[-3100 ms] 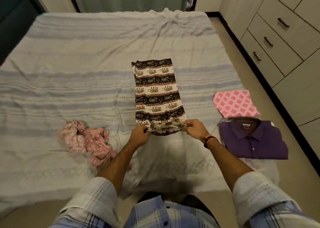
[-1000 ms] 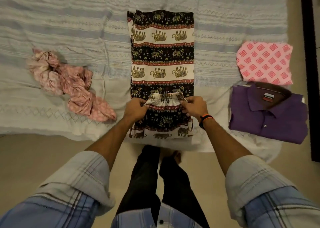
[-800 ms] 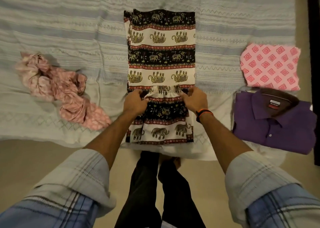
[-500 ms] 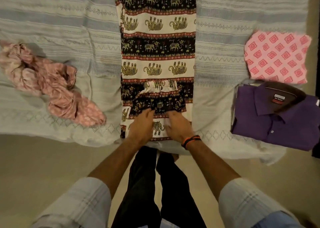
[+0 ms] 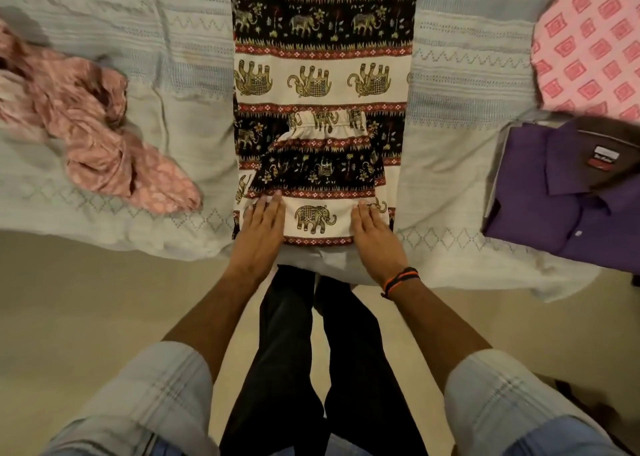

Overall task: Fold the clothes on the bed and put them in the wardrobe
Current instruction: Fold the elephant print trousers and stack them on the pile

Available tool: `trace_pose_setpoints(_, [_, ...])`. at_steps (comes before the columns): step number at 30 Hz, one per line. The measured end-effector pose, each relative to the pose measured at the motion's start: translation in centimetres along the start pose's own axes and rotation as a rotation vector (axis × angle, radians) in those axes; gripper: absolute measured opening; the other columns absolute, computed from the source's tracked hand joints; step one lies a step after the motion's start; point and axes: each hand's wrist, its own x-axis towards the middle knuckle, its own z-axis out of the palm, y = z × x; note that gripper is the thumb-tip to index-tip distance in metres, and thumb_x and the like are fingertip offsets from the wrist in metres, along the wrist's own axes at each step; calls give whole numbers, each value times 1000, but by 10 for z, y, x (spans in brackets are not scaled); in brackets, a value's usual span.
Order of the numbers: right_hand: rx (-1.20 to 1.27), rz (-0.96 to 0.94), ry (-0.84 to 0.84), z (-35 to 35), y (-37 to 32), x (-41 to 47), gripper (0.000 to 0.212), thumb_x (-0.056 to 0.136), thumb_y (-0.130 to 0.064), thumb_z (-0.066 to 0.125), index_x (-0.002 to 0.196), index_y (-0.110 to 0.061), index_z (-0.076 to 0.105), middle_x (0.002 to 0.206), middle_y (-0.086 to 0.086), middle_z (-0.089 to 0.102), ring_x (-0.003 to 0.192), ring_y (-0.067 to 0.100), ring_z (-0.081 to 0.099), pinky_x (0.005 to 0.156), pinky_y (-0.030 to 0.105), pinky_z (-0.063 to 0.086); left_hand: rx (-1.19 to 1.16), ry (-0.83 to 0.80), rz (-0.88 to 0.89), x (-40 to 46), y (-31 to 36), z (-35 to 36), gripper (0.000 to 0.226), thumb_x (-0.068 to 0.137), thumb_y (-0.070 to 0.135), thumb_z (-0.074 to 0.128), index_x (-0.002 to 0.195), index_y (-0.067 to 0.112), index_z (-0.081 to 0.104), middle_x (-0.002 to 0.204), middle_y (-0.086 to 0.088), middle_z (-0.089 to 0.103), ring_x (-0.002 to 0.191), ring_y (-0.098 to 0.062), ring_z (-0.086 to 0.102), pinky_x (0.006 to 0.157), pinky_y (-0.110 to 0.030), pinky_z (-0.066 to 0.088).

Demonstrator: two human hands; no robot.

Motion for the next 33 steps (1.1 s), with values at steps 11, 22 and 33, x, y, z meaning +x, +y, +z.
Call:
trace_pose_setpoints(11, [-153, -135, 73, -25, 32, -11, 58, 99, 1, 45, 153, -2, 22, 157, 21, 29, 144, 30, 33, 119, 40, 22, 262, 151, 305, -16, -47, 5, 90, 73, -20, 54, 151, -7, 11, 158, -29, 13, 146, -39, 21, 120, -46, 21])
trace_pose_setpoints(22, [848, 675, 387, -2, 11, -18, 45, 75, -17, 60, 119, -7, 60, 113, 12, 63, 100, 24, 57, 91, 39, 52, -1328, 318, -1040, -44, -31, 22, 38, 86, 23, 73, 118, 5, 62, 111, -9, 67, 104, -25, 65, 91, -39, 55])
trace_pose_setpoints(33, [1537, 1086, 226, 21, 4, -1, 21, 83, -22, 77, 100, -12, 68, 99, 6, 70, 80, 21, 65, 69, 33, 58, -1814, 96, -1122, -19, -21, 11, 20, 88, 9, 72, 104, 2, 63, 103, -11, 70, 84, -19, 69, 73, -31, 61])
